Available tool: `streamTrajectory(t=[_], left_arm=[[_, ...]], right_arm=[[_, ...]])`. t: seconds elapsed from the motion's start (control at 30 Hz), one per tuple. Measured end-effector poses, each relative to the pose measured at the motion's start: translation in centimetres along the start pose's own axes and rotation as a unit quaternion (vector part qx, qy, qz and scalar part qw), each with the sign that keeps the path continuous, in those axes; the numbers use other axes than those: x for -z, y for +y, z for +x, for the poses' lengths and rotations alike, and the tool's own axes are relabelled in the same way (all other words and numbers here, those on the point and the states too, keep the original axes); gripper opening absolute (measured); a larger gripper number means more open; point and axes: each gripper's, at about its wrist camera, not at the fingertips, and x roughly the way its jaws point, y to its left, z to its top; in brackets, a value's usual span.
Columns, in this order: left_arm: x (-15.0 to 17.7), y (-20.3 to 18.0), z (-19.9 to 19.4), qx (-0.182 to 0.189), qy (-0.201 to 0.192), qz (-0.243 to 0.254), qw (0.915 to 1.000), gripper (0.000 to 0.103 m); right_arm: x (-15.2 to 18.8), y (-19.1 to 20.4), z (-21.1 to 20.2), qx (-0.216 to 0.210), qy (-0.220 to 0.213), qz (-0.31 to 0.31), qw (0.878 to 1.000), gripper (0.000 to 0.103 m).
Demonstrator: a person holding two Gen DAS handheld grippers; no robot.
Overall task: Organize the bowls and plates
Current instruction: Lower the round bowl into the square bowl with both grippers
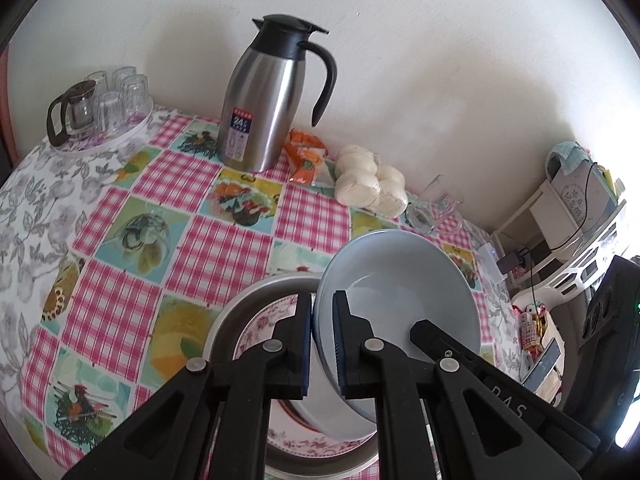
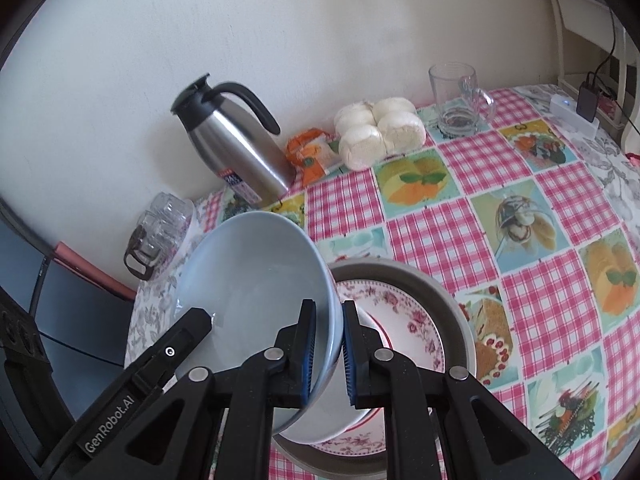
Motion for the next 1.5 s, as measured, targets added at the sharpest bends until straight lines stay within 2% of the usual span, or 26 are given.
streamTrajectory(t=[0.53, 0.83, 1.5], left_arm=[[1.3, 0.6, 2.0, -0.006, 0.041, -0.010, 0.9991, 0.010], [1.2, 1.3, 2.5, -0.008, 0.047, -0.021, 0.9987, 0.010], [1.2, 1.2, 2.6, -0.008, 0.044, -0.022, 0.9988, 0.010]], right_arm=[[1.9, -0.5, 2.2, 0.045, 0.046, -0.015, 0.998, 0.018], [2.1, -0.4, 3.1, 0.050, 0.062, -0.022, 0.997, 0.019], [1.9, -0.8, 2.4, 0.040, 0.059, -0.023, 0.997, 0.021]])
